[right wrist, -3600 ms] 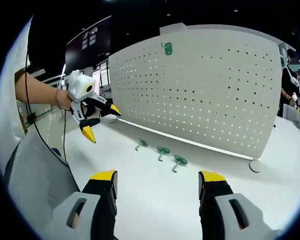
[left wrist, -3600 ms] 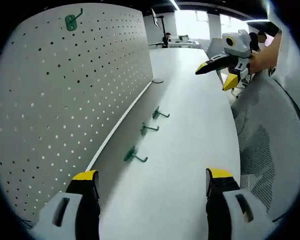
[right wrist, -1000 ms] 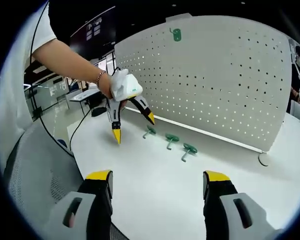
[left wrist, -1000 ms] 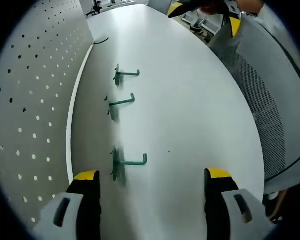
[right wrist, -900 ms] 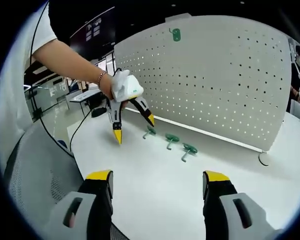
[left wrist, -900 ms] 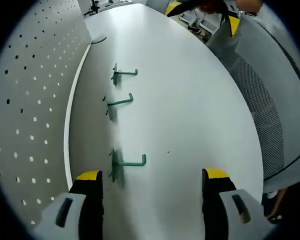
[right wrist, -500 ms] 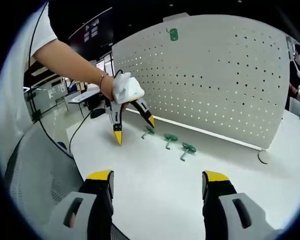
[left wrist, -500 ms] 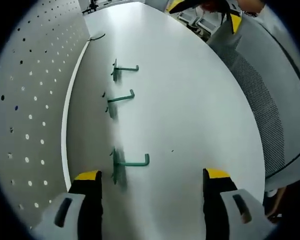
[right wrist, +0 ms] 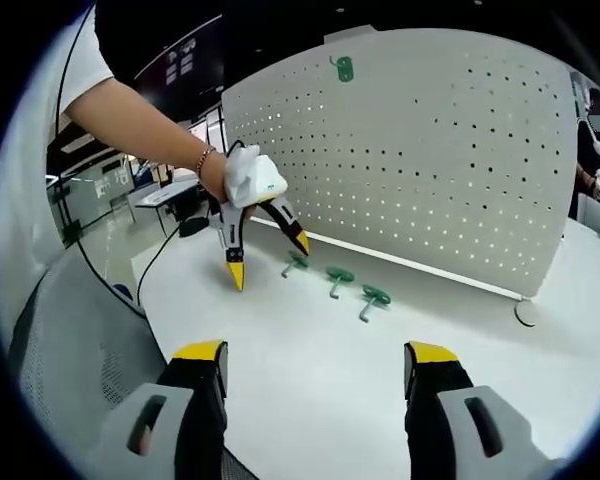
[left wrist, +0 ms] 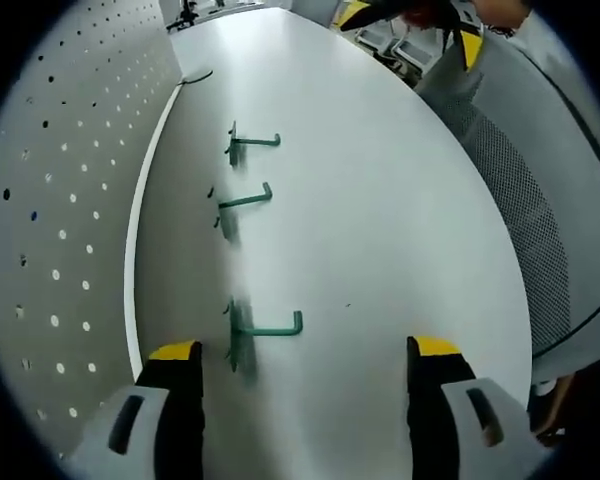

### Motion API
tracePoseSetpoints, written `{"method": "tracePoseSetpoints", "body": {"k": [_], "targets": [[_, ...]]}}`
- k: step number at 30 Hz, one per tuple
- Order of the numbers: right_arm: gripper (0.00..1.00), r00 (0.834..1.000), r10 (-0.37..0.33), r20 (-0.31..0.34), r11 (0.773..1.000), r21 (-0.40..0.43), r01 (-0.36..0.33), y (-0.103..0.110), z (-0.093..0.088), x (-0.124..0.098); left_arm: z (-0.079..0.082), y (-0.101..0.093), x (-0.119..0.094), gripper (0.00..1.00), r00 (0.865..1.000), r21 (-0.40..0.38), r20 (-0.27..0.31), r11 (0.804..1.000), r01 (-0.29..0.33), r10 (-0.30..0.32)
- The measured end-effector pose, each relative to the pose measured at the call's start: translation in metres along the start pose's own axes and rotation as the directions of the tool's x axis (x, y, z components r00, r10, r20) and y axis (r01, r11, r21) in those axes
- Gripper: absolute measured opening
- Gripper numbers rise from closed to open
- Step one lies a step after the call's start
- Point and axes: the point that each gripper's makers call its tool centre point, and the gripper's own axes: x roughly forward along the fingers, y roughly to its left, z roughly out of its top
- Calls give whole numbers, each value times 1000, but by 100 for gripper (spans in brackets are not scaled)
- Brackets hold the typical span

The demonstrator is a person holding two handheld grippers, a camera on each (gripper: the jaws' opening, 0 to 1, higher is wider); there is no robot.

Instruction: Insert the hook assembly into the mounting plate slot until the hook locks in place.

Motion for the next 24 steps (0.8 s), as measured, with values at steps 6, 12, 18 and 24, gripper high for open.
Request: {"method": "tracePoseSetpoints", "body": {"k": [6,12,18,24], "targets": [[66,1000,-8,2,1000,-4,8,-2,1,-1,0,2,-2,79,1000,3,14,1000,0,0],[66,1000,-9,-1,1000,-13,9,-2,1,-1,-2,5,-6,63,1000,-4,24,1000,-4,4],[65,1000,-18,6,1000,9,18,-5,2,-2,-2,14,-8,46,997,-72,65,997,-33,38],[65,1000,-20,10,1000,11,20,-5,2,-3,-1,15,-8,42,997,-94,68,995,-41,47]]}}
